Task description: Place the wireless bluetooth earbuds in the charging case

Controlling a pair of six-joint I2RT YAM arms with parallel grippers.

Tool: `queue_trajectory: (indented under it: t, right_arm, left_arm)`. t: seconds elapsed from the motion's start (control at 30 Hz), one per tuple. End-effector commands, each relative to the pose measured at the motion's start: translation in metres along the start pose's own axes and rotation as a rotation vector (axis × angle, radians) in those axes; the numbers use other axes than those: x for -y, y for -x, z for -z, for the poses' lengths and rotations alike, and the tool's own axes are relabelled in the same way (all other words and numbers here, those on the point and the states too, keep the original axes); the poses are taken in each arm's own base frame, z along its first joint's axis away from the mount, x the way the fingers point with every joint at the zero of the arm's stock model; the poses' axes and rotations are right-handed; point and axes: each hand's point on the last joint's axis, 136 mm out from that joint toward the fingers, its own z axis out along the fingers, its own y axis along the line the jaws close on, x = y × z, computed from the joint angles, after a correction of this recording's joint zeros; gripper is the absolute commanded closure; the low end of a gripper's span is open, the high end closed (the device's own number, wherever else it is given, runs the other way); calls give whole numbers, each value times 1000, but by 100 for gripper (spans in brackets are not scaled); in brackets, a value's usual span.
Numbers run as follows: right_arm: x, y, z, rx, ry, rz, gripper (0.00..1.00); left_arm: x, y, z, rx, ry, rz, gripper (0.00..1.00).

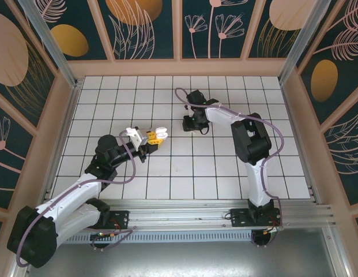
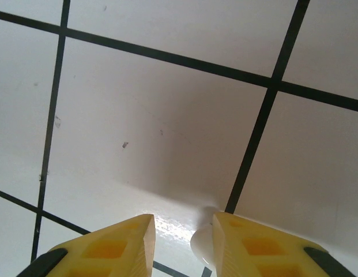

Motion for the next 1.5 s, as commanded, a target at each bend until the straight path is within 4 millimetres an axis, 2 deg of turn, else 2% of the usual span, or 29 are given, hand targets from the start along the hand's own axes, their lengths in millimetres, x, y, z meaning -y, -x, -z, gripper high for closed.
queue_trajectory:
  t: [0.0,0.17,0.67,1.1,1.47]
  right_arm:
    - [14,-7,-4,-43,-120,27,68]
    - [14,-10,-5,-60,-170,46,69]
    - [8,-20,-11,-123,-178,74,71]
    - [-4,-27,-2,-166,-114,-106,69]
    - [-2,-14,6,-130,-71,-155,65]
  left_arm:
    - [1,1,2,7,4,8,100]
    - [2,2,3,11,5,7,100]
    - [3,2,6,14,12,15,100]
    - [3,4,8,21,18,14,100]
    - [3,5,10,25,23,13,100]
